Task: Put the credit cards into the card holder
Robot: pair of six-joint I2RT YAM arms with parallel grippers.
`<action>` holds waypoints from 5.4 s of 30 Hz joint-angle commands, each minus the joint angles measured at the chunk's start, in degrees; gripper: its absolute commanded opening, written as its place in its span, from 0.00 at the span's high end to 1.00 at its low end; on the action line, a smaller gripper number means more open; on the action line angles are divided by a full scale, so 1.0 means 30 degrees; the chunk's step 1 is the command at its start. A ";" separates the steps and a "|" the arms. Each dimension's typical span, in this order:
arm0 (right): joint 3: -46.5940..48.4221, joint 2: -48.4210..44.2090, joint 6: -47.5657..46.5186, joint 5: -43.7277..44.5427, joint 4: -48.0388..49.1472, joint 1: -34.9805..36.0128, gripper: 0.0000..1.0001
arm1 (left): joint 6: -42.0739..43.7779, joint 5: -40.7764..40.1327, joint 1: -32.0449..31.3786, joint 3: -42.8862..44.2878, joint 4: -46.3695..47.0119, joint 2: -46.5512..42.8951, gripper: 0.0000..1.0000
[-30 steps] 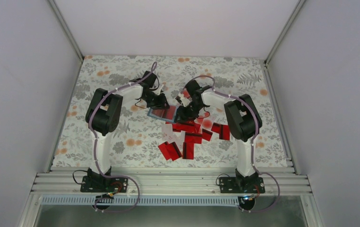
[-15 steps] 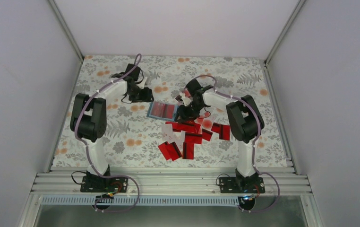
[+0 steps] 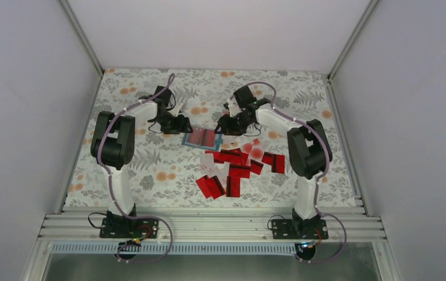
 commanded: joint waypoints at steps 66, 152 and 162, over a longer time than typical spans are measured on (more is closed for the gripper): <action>0.1338 0.5999 0.2154 -0.3604 0.3676 0.0030 0.61 | -0.4263 0.1962 -0.2789 0.2009 -0.0700 -0.0927 0.32; 0.7010 0.5907 0.0496 0.5535 -0.2936 0.2093 0.66 | -0.2397 -0.1171 -0.2321 -0.4963 0.2994 -0.3361 0.87; 0.7564 0.6538 0.0236 0.6039 -0.2924 0.2370 0.66 | -0.2308 -0.1186 -0.2353 -0.5174 0.3879 -0.1967 0.91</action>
